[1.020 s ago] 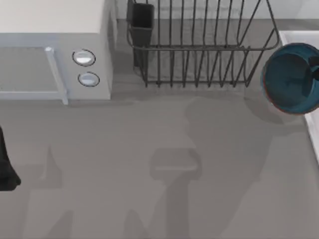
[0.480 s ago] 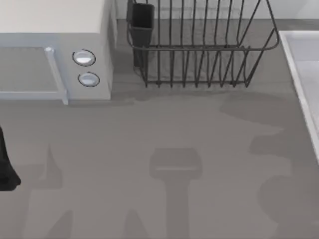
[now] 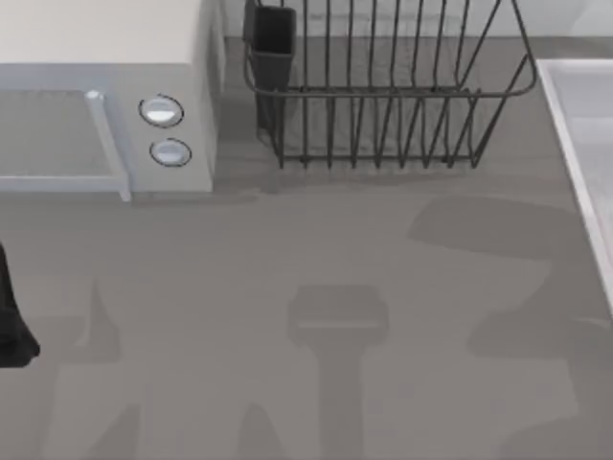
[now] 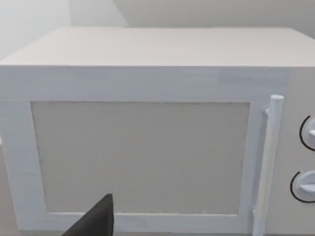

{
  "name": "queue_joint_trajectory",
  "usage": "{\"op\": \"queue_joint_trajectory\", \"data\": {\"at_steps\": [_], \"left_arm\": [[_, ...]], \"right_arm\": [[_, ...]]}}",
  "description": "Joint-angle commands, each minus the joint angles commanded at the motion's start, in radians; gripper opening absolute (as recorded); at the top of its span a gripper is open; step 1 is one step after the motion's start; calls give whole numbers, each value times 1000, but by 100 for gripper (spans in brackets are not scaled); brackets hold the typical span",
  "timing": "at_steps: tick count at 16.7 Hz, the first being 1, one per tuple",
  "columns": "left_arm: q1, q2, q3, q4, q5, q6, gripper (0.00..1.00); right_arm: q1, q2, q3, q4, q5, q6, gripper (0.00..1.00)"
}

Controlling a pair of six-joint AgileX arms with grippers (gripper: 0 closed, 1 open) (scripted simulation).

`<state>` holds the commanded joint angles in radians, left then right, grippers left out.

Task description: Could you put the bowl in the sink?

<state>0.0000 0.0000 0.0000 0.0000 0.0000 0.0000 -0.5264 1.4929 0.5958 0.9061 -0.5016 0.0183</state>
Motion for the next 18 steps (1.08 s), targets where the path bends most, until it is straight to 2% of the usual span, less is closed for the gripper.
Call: {"op": "queue_joint_trajectory", "data": {"at_steps": [5,8,18], "left_arm": [[0,0,0,0,0,0,100],[0,0,0,0,0,0,100],[0,0,0,0,0,0,100]], "right_arm": [[5,6,3,0,1,1,0],[2,73,-3,69,-2,1,0],[-4,637,-90,735,5,-4,0]]}}
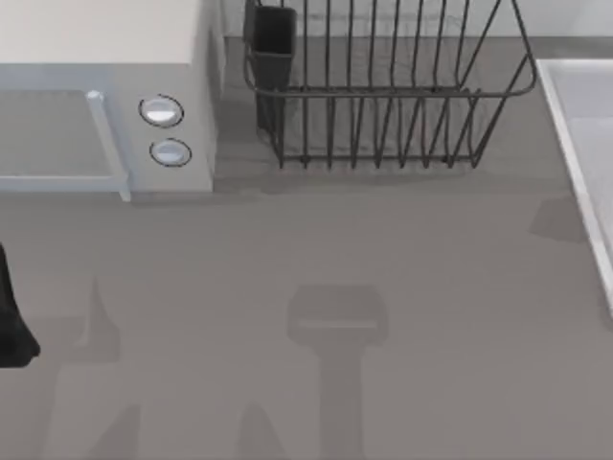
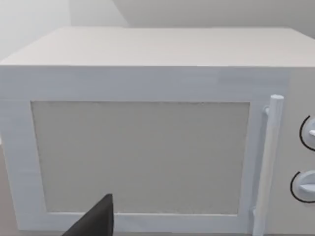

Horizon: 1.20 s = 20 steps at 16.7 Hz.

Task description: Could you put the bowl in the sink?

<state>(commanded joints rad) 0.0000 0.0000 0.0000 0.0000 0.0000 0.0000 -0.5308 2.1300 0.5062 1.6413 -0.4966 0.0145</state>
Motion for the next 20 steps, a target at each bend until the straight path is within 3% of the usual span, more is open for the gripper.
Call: {"op": "queue_joint_trajectory", "data": {"at_steps": [8,20], "left_arm": [[0,0,0,0,0,0,100],[0,0,0,0,0,0,100]], "right_arm": [[3,87,-17,93,4,0,0],[3,87,-17,93,4,0,90]]}}
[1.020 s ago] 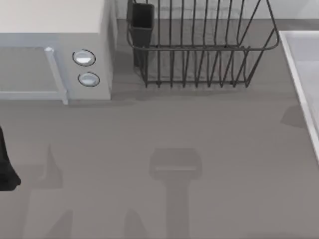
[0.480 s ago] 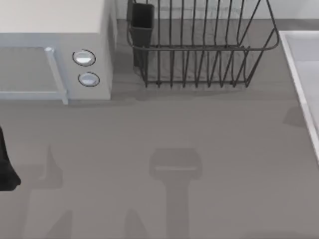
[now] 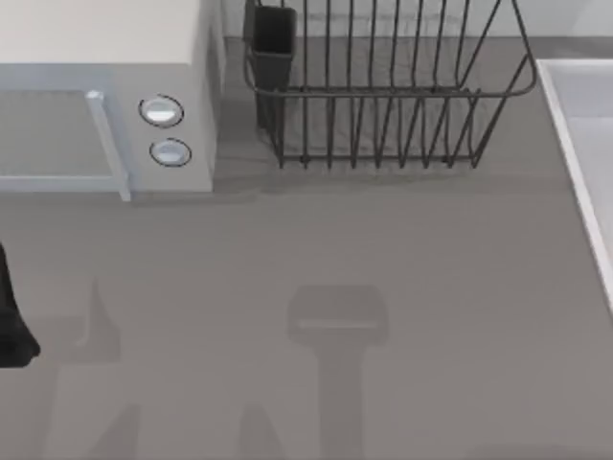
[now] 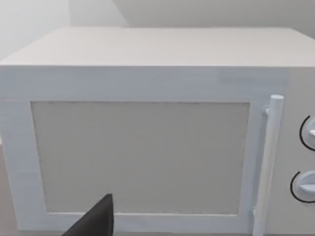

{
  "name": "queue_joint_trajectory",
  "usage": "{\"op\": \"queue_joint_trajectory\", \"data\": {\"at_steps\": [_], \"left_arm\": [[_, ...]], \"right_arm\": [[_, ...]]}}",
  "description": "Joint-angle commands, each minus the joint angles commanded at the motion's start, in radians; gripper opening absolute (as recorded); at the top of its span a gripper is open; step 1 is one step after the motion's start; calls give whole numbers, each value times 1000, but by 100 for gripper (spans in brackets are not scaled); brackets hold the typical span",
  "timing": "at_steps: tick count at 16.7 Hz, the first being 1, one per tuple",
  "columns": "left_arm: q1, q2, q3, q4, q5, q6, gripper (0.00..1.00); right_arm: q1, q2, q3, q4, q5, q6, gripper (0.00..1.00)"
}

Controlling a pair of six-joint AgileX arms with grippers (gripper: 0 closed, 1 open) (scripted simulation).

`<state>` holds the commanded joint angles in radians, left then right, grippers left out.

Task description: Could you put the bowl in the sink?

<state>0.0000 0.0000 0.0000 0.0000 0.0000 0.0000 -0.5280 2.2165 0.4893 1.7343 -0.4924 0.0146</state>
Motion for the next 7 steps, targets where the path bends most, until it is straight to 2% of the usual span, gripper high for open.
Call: {"op": "queue_joint_trajectory", "data": {"at_steps": [1,2,7], "left_arm": [[0,0,0,0,0,0,100],[0,0,0,0,0,0,100],[0,0,0,0,0,0,100]], "right_arm": [[0,0,0,0,0,0,98],[0,0,0,0,0,0,100],[0,0,0,0,0,0,100]]}}
